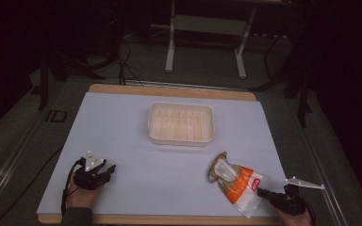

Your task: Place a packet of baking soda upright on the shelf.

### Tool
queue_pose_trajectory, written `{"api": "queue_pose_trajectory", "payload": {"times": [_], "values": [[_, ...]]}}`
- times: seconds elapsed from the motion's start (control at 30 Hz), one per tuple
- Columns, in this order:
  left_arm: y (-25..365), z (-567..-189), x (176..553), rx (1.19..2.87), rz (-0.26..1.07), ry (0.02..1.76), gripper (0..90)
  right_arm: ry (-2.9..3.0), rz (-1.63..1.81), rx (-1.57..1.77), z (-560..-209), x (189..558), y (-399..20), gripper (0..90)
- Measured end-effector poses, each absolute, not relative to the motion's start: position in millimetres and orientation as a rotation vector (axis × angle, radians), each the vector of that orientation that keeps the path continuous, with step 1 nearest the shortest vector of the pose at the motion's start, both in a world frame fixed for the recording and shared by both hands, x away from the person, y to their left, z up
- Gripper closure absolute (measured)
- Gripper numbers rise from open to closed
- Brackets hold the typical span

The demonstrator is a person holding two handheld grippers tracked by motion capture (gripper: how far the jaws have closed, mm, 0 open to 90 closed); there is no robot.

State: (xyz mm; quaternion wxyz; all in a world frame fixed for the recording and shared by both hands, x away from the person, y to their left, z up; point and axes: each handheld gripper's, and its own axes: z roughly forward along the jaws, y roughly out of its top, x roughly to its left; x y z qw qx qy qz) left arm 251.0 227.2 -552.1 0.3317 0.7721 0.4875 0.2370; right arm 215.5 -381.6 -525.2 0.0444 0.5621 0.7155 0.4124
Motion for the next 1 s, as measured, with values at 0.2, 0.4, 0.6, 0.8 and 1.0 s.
{"api": "queue_pose_trajectory", "payload": {"times": [0.2, 0.4, 0.6, 0.8, 1.0], "values": [[227.1, -552.3, 251.1, 2.017, 0.619, 1.275, 55.9, 2.149, 1.325, 1.676, -500.7, 227.5, -381.3, 90.0], [227.2, -552.2, 251.1, 2.017, 0.619, 1.276, 56.0, 2.145, 1.356, 1.596, -468.3, 245.8, -369.6, 90.0], [227.5, -552.3, 251.4, 2.016, 0.615, 1.278, 55.9, 2.170, 1.357, 1.519, -442.0, 266.7, -351.8, 90.0], [227.5, -552.1, 251.4, 2.018, 0.614, 1.279, 55.8, 2.225, 1.341, 1.431, -418.0, 282.2, -326.3, 90.0], [227.5, -552.1, 251.4, 2.015, 0.612, 1.281, 55.8, 2.275, 1.309, 1.353, -399.7, 289.3, -300.4, 90.0]]}}
